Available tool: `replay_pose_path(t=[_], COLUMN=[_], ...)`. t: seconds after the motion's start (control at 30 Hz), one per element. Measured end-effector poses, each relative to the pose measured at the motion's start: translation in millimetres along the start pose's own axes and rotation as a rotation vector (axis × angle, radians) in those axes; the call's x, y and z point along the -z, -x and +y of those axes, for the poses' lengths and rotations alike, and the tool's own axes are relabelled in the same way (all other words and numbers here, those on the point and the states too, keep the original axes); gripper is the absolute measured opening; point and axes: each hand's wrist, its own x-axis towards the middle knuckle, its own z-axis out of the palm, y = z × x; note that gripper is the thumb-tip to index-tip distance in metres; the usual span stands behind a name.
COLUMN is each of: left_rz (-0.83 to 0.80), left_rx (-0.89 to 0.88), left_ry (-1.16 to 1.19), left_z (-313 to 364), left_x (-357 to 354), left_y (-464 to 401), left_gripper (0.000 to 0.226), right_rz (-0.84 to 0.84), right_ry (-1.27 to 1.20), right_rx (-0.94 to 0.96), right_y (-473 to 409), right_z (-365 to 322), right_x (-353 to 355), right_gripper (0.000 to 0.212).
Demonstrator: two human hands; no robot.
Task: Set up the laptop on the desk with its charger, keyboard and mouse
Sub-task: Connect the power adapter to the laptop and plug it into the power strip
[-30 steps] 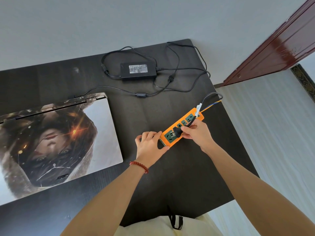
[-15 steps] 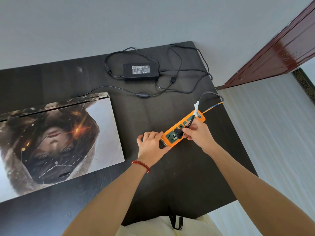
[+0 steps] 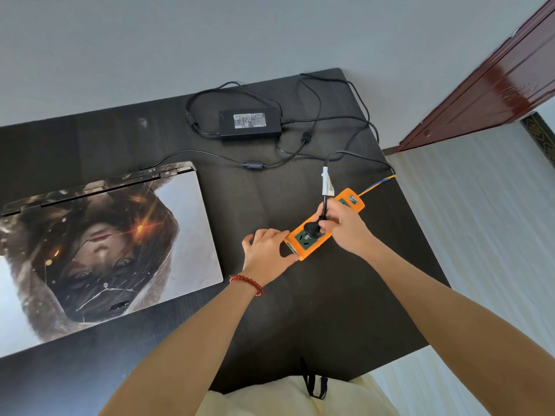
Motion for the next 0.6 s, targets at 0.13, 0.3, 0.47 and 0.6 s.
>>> replay_pose_path(t=[0.13, 0.3, 0.47, 0.6], left_rz=[0.008, 0.051, 0.034, 0.083], left_rx=[0.013, 0.073, 0.057, 0.052], left_ry=[0.063, 0.195, 0.134, 0.060], left_z=[-2.1, -7.9, -5.3, 9.4], left_x=[3.1, 10.3, 7.0, -7.8], left_y=[1.5, 0.3, 4.1, 4.7], left_gripper=[0.046, 0.033, 0.045, 0.058], right_rz=[-0.074, -0.091, -0.093, -0.043], right_ry=[0.139, 0.203, 0.163, 0.155], right_rx=[0.097, 0.153, 0.114, 0.090], right_y=[-2.6, -3.3, -2.5, 1.7], right_z=[-3.0, -5.4, -2.9, 1.2], right_x=[3.6, 10.1, 5.2, 4.9], right_gripper=[0.022, 0.019, 0.018, 0.021])
